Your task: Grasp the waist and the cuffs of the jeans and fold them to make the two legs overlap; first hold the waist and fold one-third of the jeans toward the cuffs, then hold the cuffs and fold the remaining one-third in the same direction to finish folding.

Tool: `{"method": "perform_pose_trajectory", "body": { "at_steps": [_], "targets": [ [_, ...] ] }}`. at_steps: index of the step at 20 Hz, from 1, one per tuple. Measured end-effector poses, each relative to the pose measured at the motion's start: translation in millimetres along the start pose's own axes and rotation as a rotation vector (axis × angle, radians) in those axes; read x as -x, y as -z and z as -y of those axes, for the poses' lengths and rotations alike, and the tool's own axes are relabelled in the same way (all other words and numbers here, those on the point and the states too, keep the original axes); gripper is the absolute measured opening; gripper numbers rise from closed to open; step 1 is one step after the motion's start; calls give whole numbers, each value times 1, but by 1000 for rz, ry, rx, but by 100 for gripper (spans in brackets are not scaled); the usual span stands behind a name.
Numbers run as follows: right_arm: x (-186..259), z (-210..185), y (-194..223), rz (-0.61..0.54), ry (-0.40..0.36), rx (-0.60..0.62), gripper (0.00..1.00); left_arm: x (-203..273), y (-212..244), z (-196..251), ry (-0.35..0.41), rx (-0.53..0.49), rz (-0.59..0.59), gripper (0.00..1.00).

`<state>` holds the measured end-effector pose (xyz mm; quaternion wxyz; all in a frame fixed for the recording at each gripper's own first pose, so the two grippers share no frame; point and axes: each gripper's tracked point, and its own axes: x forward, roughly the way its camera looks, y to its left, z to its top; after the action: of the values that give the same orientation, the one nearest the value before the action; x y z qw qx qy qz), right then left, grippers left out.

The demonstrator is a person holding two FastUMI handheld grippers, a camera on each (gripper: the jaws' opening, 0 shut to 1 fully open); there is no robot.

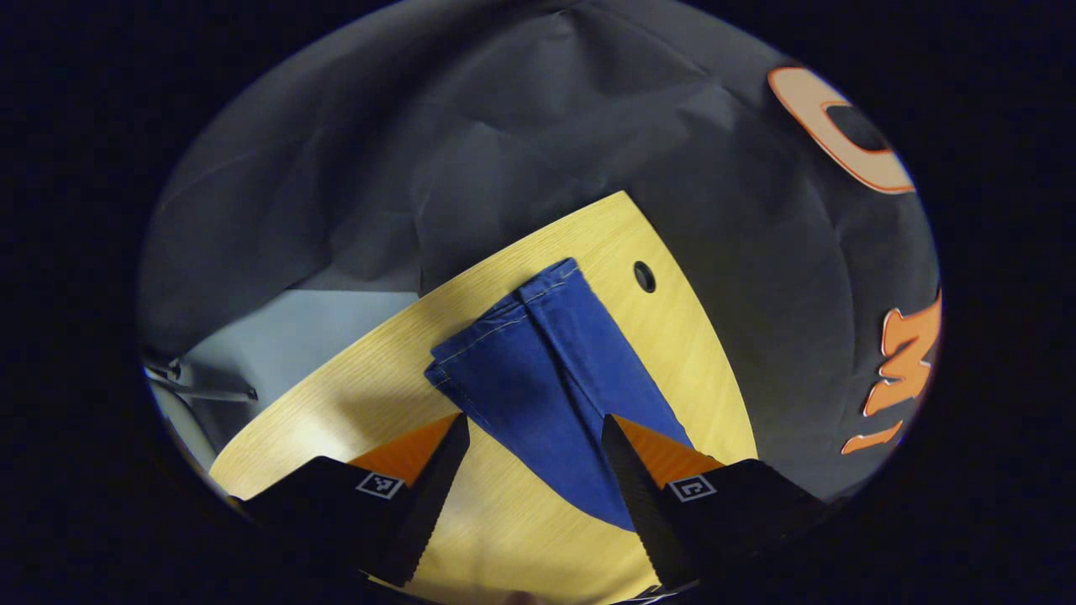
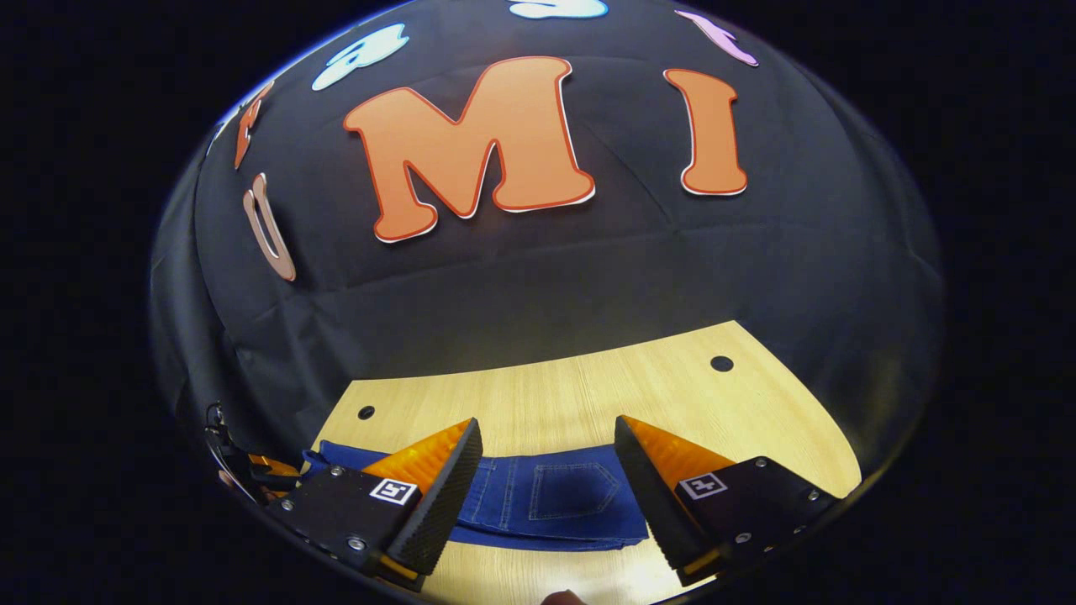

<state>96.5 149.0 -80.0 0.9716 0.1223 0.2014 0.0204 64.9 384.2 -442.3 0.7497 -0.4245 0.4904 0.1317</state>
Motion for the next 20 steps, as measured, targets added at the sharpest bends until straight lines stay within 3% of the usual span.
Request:
{"method": "perform_pose_trajectory", "body": {
  "at_steps": [7, 15, 20],
  "targets": [
    [5, 3, 1, 1, 34, -19, 98, -24, -11, -29, 2, 91, -22, 98],
    [9, 4, 1, 8, 52, -56, 98, -44, -32, -14, 109, 203, 42, 92],
    [10, 5, 1, 3, 65, -64, 98, -57, -35, 12, 154, 180, 50, 90]
  ]
}}
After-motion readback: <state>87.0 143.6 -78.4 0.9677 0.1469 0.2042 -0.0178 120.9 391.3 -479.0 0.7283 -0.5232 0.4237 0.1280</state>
